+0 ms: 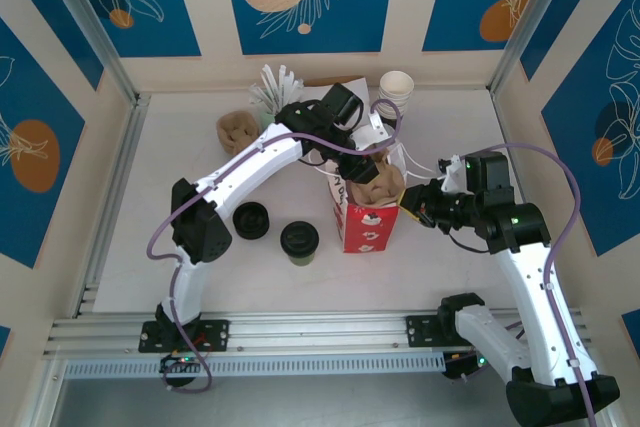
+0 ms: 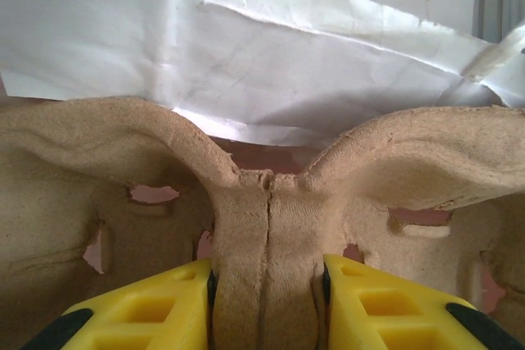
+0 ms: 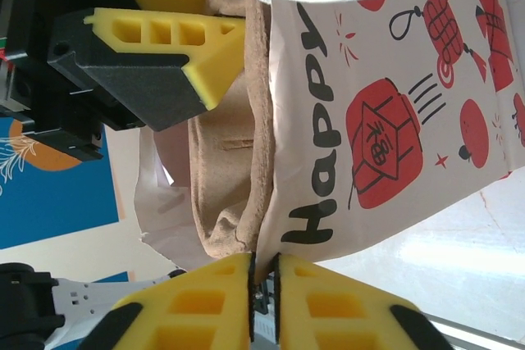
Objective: Pack the takeout coffee
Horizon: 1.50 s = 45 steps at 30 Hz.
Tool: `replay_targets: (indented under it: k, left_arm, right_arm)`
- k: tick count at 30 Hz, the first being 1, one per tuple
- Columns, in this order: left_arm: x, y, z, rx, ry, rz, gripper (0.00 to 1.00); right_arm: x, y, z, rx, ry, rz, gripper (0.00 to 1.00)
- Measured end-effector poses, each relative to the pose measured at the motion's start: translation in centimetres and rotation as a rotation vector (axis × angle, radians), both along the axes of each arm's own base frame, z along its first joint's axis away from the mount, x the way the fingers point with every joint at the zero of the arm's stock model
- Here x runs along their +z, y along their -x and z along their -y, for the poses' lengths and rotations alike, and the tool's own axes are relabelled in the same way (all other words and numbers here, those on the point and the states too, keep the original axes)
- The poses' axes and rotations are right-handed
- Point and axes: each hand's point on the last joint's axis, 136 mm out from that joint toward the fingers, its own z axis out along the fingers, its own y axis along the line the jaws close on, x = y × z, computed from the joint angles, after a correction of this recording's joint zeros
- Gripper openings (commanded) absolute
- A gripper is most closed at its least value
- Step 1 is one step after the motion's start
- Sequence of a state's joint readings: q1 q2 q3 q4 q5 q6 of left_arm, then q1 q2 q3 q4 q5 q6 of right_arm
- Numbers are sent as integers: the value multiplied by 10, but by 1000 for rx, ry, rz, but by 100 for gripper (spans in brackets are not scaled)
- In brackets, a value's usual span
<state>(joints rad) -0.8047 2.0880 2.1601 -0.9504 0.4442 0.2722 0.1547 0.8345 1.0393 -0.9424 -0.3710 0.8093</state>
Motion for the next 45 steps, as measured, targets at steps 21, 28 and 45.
replay_targets:
  k: [21, 28, 45]
  left_arm:
    - [1, 5, -13, -56, -92, 131, 34]
    - [-1, 8, -12, -78, -122, 171, 34]
    - [-3, 13, -12, -104, -274, 259, 35]
  right_arm:
    - [5, 3, 7, 23, 48, -5, 0]
    - [6, 5, 5, 43, 38, -27, 0]
    - [12, 2, -1, 86, 11, -19, 1]
